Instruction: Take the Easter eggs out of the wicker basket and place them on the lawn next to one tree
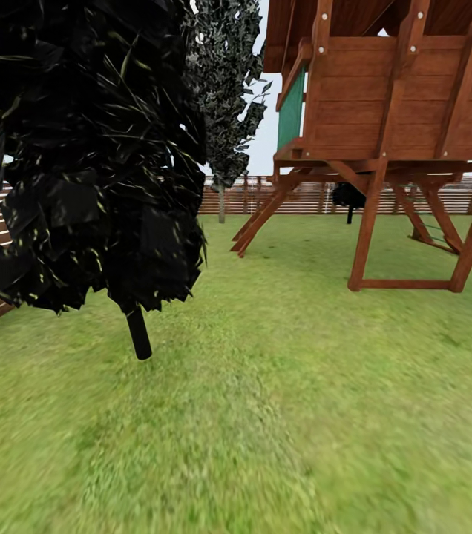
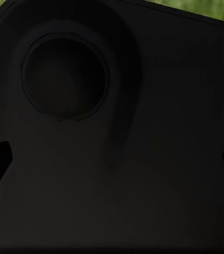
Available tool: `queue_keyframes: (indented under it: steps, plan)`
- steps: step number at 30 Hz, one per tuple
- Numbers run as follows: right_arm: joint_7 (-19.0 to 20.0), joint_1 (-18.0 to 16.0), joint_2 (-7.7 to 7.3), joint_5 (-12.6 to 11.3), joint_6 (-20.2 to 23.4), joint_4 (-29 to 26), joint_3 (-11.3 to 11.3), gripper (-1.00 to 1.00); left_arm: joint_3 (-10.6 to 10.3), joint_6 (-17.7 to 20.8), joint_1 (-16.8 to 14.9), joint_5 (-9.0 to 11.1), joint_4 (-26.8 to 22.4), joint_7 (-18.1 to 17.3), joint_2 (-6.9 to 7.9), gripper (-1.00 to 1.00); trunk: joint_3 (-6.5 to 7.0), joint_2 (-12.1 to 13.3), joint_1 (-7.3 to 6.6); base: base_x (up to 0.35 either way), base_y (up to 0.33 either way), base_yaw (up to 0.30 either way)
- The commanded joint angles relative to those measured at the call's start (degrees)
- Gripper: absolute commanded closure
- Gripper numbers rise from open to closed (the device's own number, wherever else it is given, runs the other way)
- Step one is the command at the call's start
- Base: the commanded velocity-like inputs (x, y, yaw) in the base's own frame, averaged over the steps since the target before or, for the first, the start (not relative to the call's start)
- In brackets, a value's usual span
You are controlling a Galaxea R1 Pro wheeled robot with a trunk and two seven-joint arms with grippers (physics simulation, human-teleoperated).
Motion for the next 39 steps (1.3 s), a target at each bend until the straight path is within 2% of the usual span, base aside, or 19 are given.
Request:
queue_keyframes:
  steps: [1, 8, 20, 39]
  plan:
    - [0.04, -0.03, 0.01, 0.04, -0.2, 0.06, -0.29, -1.0, 0.2, -0.02, 0.03, 0.6, -0.08, -0.27, 0.0, -1.0, -0.05, -0.02, 0.03, 0.314, -0.144, 0.018]
    - [0.04, -0.01, -0.04, 0.04, -0.2, 0.05, -0.21, -1.0, 0.2, -0.02, 0.03, 0.6, -0.08, -0.27, 0.0, -1.0, -0.05, -0.02, 0.03, 0.309, -0.151, 0.067]
    - [0.04, 0.0, -0.08, 0.04, -0.2, 0.06, -0.2, -1.0, 0.2, -0.02, 0.03, 0.6, -0.08, -0.32, 0.0, -1.0, -0.05, -0.02, 0.03, 0.303, -0.163, 0.192]
    - [0.04, -0.01, 0.01, 0.04, -0.2, 0.06, -0.2, -1.0, 0.2, -0.02, 0.03, 0.6, -0.08, -0.41, 0.0, -1.0, -0.05, -0.02, 0.03, 0.294, -0.174, 0.012]
